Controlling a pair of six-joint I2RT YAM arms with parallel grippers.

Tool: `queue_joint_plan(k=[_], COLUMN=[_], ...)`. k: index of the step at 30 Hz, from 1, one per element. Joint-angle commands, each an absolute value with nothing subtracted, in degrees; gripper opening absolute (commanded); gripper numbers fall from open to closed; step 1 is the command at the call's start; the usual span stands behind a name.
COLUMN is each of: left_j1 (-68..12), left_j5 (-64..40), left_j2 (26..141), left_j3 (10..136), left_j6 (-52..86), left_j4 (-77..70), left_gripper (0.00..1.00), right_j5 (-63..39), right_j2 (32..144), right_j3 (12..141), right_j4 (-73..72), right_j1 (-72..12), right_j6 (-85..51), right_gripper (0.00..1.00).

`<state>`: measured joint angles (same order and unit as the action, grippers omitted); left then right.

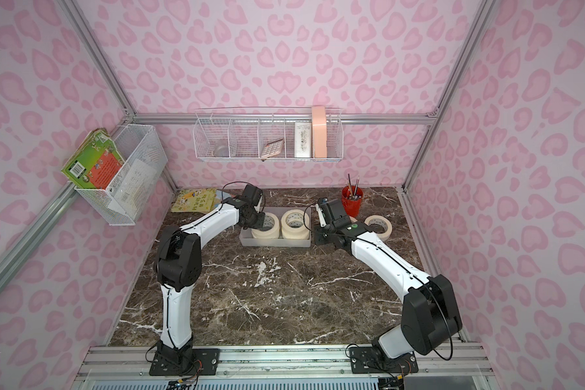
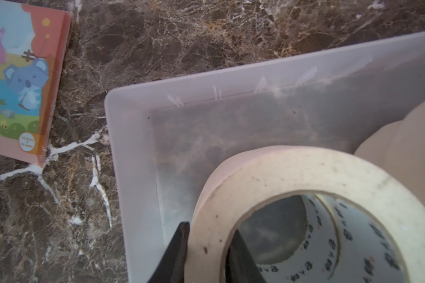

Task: Take out the art tape in the storage box
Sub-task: Pick up the art tape from the storage box.

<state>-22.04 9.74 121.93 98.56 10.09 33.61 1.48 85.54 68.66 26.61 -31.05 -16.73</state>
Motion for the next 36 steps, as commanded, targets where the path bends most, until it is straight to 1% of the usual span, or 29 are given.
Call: queue_joint_plan(k=[1,5,7,17,26,31,33,34,35,36], left_j1=[-21.97,-22.05,-22.39,-28.87,-31.97,-32.60,-32.91,-33.24,-33.43,-33.65], left_j5=[11.61,12.22,12.14,13.88,12.14,8.77,7.62,7.35,7.15,6.97], left_j2=[120.47,117.51,115.74,110.66,107.65,106.86,106.91,106.95,106.94,106.94], left_j3=[99.38,99.54,99.53,97.34,96.31,95.19,95.10,95.10,95.10,95.01], left_j6=[8.49,7.76,7.90,8.22,9.81,9.98,10.52,10.71,10.81,10.89], left_j4=[33.31,33.62,34.25,34.68,33.20,31.48,31.13,31.03,30.94,30.86], left_gripper=[0.17,0.10,0.08,0.07,0.08,0.09,0.10,0.11,0.12,0.16], right_j5=[2.49,1.75,0.88,-3.99,-6.55,-8.26,-8.26,-8.39,-8.39,-8.06], right_j2=[86.01,87.65,89.31,98.00,103.46,106.00,106.73,107.00,107.12,107.06], right_j3=[71.47,75.27,77.25,88.59,90.35,90.86,91.01,90.97,90.97,90.84], right_j4=[28.13,28.20,27.94,26.32,25.37,24.52,24.51,24.58,24.66,24.83], right_j1=[-32.91,-34.76,-35.21,-36.12,-34.89,-34.37,-34.01,-33.98,-33.72,-33.50], right_j6=[-17.57,-17.55,-17.65,-17.68,-18.90,-18.97,-19.10,-19.24,-19.24,-19.33], right_gripper=[0.51,0.51,0.51,0.56,0.57,0.56,0.51,0.45,0.37,0.25])
